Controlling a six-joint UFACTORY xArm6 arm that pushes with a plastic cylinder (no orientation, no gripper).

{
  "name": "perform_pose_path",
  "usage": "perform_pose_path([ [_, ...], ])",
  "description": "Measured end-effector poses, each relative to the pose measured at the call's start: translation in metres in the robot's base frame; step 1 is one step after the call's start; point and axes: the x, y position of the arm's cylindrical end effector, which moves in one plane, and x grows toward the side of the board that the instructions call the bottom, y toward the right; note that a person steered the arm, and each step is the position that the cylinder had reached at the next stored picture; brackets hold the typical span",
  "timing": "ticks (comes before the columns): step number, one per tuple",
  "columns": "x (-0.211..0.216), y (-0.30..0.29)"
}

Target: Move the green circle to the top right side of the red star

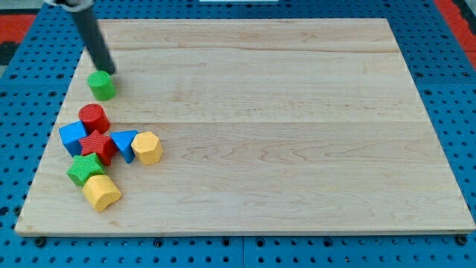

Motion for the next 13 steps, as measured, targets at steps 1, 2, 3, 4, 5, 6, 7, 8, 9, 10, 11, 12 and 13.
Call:
perform_pose_path([
  [1,0.042,0.035],
  [2,0.023,0.014],
  [3,0.008,-0.023],
  [4,0.029,-0.05],
  [5,0.031,-0.05],
  [6,0.027,-0.105],
  [7,0.039,-0.111],
  [8,0.059,-0.057],
  [9,0.086,0.0],
  [10,0.094,0.0],
  [11,0.09,0.0],
  [12,0.09,0.0],
  [13,0.086,0.0],
])
